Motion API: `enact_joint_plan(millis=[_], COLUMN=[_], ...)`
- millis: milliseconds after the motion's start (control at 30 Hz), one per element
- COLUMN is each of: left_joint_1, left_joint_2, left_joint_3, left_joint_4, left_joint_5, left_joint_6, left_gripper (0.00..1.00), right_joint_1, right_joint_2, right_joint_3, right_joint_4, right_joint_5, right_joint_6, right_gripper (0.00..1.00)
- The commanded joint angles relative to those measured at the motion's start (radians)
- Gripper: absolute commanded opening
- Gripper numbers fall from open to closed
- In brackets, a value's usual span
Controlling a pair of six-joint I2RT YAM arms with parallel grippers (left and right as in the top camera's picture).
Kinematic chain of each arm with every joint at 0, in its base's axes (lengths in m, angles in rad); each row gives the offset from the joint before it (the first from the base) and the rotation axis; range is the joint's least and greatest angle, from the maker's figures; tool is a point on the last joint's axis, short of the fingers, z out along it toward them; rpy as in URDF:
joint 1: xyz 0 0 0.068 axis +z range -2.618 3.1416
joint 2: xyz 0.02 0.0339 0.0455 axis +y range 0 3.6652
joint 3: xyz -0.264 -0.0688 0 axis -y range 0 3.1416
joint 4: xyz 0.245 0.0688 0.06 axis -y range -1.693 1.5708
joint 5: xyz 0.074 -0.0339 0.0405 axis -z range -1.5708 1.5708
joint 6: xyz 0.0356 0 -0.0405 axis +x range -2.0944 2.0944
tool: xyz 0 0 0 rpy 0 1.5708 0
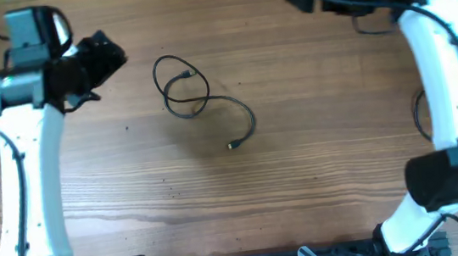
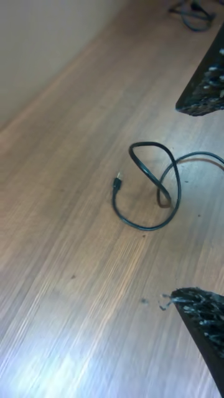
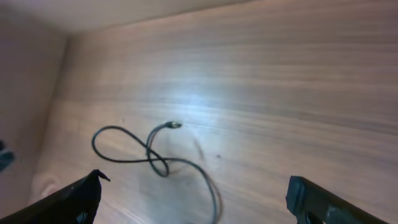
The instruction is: Untangle cables
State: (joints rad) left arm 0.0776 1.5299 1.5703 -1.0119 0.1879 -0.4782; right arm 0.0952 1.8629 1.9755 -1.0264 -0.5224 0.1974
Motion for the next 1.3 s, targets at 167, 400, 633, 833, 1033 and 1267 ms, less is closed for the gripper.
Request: enact_joint_plan(millis=[167,400,633,833,1033,1267], left_joint_1=[0.052,0.072,0.175,0.176,0.176,0.176], left_joint_2=[-0.003,0.006,0.006,0.006,0.006,0.006], left_joint_3=[0.011,0.011,0.011,0.011,0.011,0.011], left_joint_4=[-0.074,-0.082,-0.082,-0.096,-0.097,-0.097], left_joint_5=[-0.055,-0.19,-0.186,-0.186,-0.186,-0.186], left_joint_6=[-0.01,-0.058,-0.104,-0.103,-0.103,-0.103], left_gripper=[0.93,0.95,0.97,1.0,1.0,1.0], right_joint_1=[0.299,0.473,0.539,0.567,0.576,0.548], right_joint_2=[0.187,0.308,0.356,0.417,0.439,0.417], right_joint_3=[-0.001,-0.001,-0.001,-0.001,-0.001,0.001], right_joint_4=[0.212,0.356,0.391,0.549,0.623,0.561], right_joint_5=[0.033,0.1,0.142,0.142,0.158,0.181], right_joint_6=[0.372,0.65,0.751,0.8,0.787,0.557], right_gripper=[0.92,0.66,0.56,0.52,0.31,0.05])
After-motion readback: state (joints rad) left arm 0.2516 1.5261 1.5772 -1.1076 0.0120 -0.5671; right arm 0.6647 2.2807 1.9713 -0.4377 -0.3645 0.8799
